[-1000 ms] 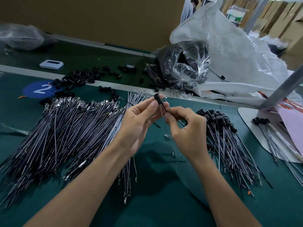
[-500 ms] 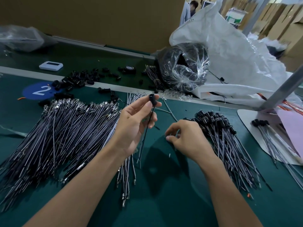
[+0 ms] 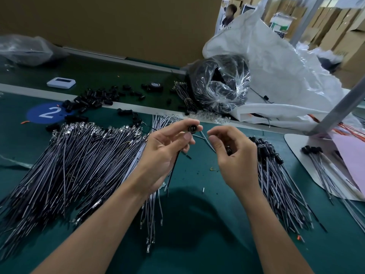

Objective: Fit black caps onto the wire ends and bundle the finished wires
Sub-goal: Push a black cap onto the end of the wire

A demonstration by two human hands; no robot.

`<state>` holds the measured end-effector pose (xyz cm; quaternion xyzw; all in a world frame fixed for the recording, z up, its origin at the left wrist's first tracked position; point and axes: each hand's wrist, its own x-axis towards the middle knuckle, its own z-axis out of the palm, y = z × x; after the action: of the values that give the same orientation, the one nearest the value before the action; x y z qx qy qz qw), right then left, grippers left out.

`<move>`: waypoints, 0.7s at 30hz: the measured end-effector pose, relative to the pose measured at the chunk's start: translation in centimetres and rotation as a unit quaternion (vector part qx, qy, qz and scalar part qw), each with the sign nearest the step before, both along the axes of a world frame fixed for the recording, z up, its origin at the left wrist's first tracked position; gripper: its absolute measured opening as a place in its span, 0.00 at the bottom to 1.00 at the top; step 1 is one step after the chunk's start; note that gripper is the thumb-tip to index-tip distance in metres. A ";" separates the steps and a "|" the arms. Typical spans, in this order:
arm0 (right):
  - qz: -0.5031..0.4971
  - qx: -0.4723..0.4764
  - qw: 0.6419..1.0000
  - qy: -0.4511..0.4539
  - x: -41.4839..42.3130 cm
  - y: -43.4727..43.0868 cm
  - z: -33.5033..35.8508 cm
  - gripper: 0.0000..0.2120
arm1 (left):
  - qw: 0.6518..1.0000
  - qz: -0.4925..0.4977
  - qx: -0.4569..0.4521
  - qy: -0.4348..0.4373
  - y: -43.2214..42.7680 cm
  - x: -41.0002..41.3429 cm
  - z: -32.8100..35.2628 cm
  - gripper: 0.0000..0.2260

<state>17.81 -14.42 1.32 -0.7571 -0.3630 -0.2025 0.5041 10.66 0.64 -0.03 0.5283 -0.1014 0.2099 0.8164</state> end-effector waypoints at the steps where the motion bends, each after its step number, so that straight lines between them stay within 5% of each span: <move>1: 0.009 0.020 1.000 0.002 -0.1 0.0 0.1 0.04 | 1.000 0.002 0.003 0.003 0.0 0.0 0.0 0.12; 7: 0.045 0.099 0.993 0.050 -0.5 0.0 0.3 0.05 | 0.997 0.050 0.050 0.032 -0.3 0.2 -0.1 0.10; 21: 0.020 0.050 0.998 -0.030 -0.2 -0.1 0.0 0.05 | 0.972 0.141 0.183 0.035 -1.0 0.0 0.4 0.13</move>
<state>17.61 -14.48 1.30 -0.7168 -0.3826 -0.2332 0.5342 10.66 -0.40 0.42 0.6848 -0.0337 0.2821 0.6711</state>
